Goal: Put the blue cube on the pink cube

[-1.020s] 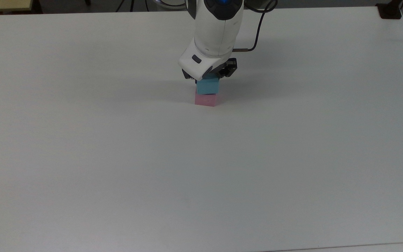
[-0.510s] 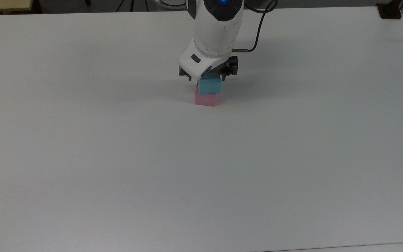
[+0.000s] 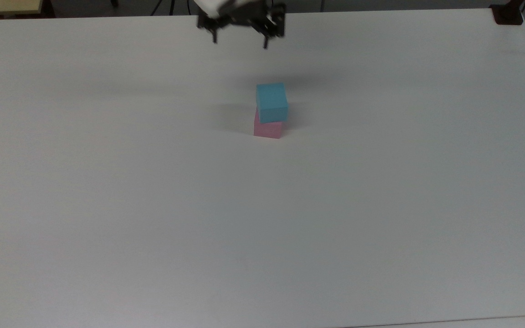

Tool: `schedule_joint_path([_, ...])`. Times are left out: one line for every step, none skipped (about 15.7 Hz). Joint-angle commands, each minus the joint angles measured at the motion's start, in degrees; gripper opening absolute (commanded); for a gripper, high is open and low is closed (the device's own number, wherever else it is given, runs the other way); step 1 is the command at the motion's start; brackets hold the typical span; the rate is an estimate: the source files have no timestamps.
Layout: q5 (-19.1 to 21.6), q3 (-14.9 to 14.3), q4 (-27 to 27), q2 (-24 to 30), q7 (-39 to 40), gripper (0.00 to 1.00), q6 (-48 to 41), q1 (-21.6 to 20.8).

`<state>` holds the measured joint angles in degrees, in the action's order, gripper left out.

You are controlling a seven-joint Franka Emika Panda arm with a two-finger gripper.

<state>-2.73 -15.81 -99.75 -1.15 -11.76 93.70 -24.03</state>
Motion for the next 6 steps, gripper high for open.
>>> schedule_joint_path([-1.6, 9.6, -1.9, 5.8, -0.7, 1.0, -2.0, 14.9])
schedule_joint_path([-2.3, 9.7, -1.8, 6.0, -0.6, 1.0, -2.9, 15.3])
schedule_joint_path([-2.5, 9.7, -1.8, 6.1, -0.6, 1.0, -3.1, 15.4])
schedule_joint_path([-2.6, 9.6, -1.8, 6.0, -0.6, 1.0, -3.2, 15.5])
schedule_joint_path([-2.6, 9.6, -1.6, 6.0, -0.6, 1.0, -3.2, 15.5])
schedule_joint_path([-2.6, 9.6, -1.6, 5.9, -0.5, 1.0, -3.2, 15.5])
